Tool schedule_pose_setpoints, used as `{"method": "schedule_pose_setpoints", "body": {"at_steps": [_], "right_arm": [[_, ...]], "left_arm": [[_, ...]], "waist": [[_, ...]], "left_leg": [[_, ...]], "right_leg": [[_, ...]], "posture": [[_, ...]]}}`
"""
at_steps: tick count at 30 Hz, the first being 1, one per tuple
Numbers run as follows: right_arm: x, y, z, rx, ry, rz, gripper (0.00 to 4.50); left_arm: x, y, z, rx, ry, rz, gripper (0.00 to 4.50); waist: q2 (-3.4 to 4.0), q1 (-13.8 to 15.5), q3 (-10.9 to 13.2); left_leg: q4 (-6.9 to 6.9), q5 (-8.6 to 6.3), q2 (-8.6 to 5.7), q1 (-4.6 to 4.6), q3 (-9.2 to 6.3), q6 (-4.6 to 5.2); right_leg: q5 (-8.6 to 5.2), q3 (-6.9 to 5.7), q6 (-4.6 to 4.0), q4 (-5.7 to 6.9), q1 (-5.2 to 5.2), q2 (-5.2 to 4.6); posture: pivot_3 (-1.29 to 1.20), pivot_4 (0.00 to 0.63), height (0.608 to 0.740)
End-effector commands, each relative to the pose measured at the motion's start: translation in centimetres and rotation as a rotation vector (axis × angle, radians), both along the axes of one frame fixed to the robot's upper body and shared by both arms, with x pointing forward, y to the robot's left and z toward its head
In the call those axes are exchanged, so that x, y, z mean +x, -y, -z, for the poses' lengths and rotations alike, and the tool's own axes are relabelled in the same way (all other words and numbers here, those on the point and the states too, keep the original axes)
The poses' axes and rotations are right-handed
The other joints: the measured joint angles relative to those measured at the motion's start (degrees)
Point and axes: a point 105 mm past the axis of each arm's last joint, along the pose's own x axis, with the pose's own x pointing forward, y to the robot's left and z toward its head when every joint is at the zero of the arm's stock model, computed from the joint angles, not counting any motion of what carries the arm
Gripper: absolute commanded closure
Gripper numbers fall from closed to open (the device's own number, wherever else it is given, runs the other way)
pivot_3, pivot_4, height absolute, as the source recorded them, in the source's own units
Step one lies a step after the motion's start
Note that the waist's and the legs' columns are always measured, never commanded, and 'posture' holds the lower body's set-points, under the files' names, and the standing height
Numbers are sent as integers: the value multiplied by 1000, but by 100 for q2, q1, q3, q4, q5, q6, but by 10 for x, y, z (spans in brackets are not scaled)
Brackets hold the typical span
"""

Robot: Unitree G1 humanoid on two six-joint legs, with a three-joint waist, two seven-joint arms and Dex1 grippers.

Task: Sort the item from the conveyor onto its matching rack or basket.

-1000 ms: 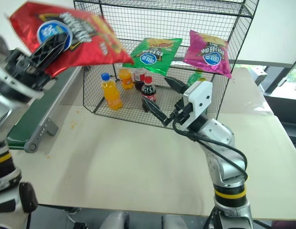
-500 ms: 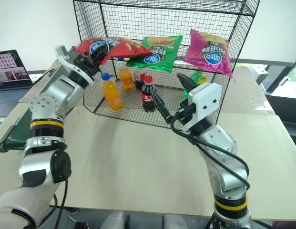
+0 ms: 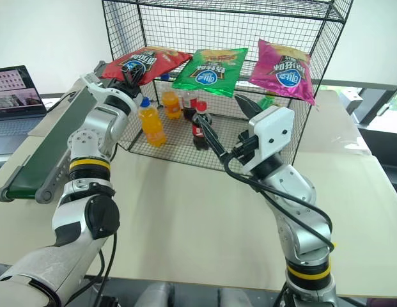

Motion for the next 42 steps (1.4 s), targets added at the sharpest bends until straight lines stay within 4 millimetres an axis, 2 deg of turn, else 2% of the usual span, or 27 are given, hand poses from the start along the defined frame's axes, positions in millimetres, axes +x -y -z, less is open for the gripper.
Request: {"method": "schedule_pose_setpoints", "body": {"at_steps": [1, 6, 9, 12, 16, 17, 21, 27, 29, 31, 33, 36, 40, 42], "right_arm": [[-5, -3, -11, 25, 51, 17, 0], [-5, -5, -10, 31, 49, 22, 0], [-5, -4, -9, 34, 47, 27, 0], [-5, -3, -9, 35, 46, 31, 0], [-5, -3, -6, 38, 36, 24, 0], [-5, -3, -5, 38, 33, 21, 0], [-6, -1, -1, 39, 25, 21, 0], [-3, 4, 10, 23, -6, 18, 0], [1, 7, 27, -14, -57, 22, 0], [5, 12, 41, -14, -109, 50, 0], [7, 16, 48, -7, -135, 70, 0], [7, 24, 73, 9, -192, 120, 0], [4, 39, 113, 3, -271, 191, 0], [1, 45, 126, 3, -301, 219, 0]], "left_arm": [[3, 5, -25, -19, 54, -39, 4405], [9, 3, -29, -17, 37, -85, 4405], [11, -2, -28, -29, 32, -94, 3646], [10, -3, -30, -21, 40, -84, 2364], [0, 4, -31, 62, 50, -9, 763], [-2, 5, -30, 75, 44, 0, 161], [-27, -15, -19, 145, 2, -14, 63], [-65, -27, -9, 316, -30, -40, 63], [-90, -37, -3, 711, 66, -121, 63], [-106, -43, 22, 1046, 74, -158, 63], [-114, -48, 39, 1171, 75, -169, 63], [-134, -53, 88, 1375, 71, -152, 63], [-139, -58, 147, 1476, 14, -194, 63], [-137, -59, 168, 1498, -6, -219, 63]], "waist": [[0, -7, 0], [0, -23, 0], [0, -24, 0], [0, -20, 0], [0, -21, 0], [1, -21, 0], [2, -42, -1], [1, -14, -1], [1, -18, -1], [5, -99, -3], [10, -105, -2], [15, -58, -2], [6, -3, 3], [5, 5, 3]], "left_leg": [[1, 0, 0, 0, 0, 0], [-4, 0, -1, 3, -1, 1], [-7, 1, 0, 6, -1, 1], [-5, 1, -1, 5, -1, 0], [-5, 1, 0, 3, -2, 0], [-4, 1, -1, 3, -2, 0], [-4, 2, 3, 9, -2, -2], [0, 6, 6, 13, -5, -9], [1, 6, 5, 12, -5, -9], [-14, 9, 4, 29, 0, -15], [-23, 18, 5, 40, 2, -32], [-26, 16, 5, 36, 4, -29], [-20, 12, 6, 25, 7, -23], [-14, 11, 3, 24, 7, -22]], "right_leg": [[0, 0, 1, 0, 0, 0], [0, 0, 1, 0, 0, 0], [0, 0, 1, 2, 0, 0], [0, 0, 1, 3, 0, 0], [-1, 0, 2, 3, 0, 0], [-1, 0, 2, 5, 0, 0], [0, 2, 2, 14, 0, 0], [1, 5, 2, 22, 2, 2], [2, 6, 3, 21, 4, 0], [2, 13, 3, 20, 4, 2], [2, 12, 2, 22, 8, 1], [1, 12, 0, 15, 8, 0], [-1, 12, -2, 9, 5, -1], [0, 12, -3, 7, 8, -3]], "posture": [[0, 150, 740], [0, 150, 740], [0, 150, 740], [0, 150, 740], [0, 150, 740], [0, 150, 740], [0, 150, 740], [0, 150, 740], [0, 150, 740], [0, 150, 740], [0, 150, 740], [0, 150, 740], [0, 150, 740], [0, 150, 740]]}}
